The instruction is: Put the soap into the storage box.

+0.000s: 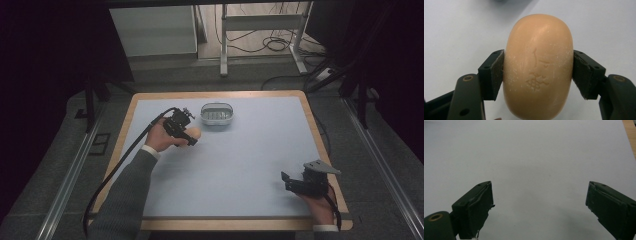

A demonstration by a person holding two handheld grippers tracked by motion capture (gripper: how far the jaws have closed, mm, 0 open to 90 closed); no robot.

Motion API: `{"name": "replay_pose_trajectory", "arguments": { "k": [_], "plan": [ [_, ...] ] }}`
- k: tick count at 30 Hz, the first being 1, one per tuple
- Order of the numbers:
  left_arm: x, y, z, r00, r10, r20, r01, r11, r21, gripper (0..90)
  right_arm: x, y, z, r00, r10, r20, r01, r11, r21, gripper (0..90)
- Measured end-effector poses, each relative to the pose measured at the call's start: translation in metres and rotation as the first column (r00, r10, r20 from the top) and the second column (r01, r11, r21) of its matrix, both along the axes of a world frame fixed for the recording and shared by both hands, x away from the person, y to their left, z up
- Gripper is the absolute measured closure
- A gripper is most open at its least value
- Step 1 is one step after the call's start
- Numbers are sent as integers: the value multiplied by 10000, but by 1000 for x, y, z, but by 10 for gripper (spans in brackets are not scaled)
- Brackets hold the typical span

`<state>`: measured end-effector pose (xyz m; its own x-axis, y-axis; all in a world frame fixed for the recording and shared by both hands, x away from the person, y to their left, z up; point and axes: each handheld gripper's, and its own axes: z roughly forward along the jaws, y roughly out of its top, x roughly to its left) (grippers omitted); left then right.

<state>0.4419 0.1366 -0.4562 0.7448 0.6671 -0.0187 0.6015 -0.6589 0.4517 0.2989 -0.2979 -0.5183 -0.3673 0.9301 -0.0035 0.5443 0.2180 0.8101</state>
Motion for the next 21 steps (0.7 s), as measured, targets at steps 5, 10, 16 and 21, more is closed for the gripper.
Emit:
{"name": "replay_pose_trajectory", "arguments": {
  "k": [5,10,16,21],
  "plan": [
    [6,-2,3,10000,-87,-6,87,9995,-299,322,0,1,-1,10000,-13,-14,13,10000,-25,76],
    [11,-4,5,9999,-99,50,100,9996,-274,322,1,1,-1,10000,-13,-38,12,10000,-45,76],
    [20,-9,8,9999,-97,75,98,9997,-214,322,1,0,-2,10000,-3,-73,2,10000,-54,76],
    [23,-12,9,9999,-131,74,132,9998,-124,322,1,0,-2,10000,-31,-66,30,10000,-62,76]
  ]
}}
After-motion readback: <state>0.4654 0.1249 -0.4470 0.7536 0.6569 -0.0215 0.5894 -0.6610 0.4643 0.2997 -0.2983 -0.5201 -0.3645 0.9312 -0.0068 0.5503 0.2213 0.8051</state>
